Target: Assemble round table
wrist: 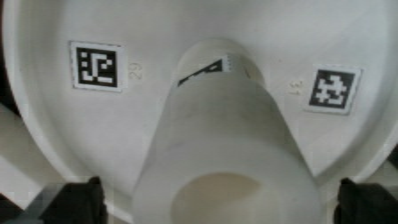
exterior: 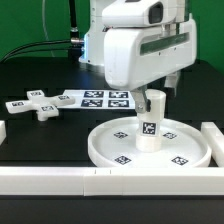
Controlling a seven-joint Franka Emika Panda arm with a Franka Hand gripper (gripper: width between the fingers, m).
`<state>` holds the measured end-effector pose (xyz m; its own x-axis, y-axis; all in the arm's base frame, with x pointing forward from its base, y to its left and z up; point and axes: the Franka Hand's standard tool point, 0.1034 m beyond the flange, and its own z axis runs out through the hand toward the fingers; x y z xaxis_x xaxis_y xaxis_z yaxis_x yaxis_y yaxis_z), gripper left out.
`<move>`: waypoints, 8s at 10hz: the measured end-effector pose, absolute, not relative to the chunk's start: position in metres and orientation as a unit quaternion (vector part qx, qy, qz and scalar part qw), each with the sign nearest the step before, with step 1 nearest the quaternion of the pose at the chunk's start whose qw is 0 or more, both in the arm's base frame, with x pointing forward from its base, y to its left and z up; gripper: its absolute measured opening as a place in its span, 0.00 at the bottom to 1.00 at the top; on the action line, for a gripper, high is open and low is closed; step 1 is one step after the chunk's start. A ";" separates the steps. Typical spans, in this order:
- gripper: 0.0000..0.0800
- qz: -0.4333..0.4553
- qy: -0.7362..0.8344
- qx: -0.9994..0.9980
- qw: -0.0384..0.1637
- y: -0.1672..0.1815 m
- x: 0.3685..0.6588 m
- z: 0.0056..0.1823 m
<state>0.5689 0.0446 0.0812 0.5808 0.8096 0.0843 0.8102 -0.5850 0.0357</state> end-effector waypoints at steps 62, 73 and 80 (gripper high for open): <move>0.81 -0.014 0.137 -0.989 0.055 0.042 0.564 0.072; 0.81 -0.034 -0.328 -0.944 0.010 0.048 0.567 0.073; 0.81 -0.031 -0.580 -0.814 -0.017 0.045 0.567 0.072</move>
Offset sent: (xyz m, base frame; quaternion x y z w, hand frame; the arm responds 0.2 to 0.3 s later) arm 0.0006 0.0042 -0.0001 -0.0009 0.0101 -0.1573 0.9875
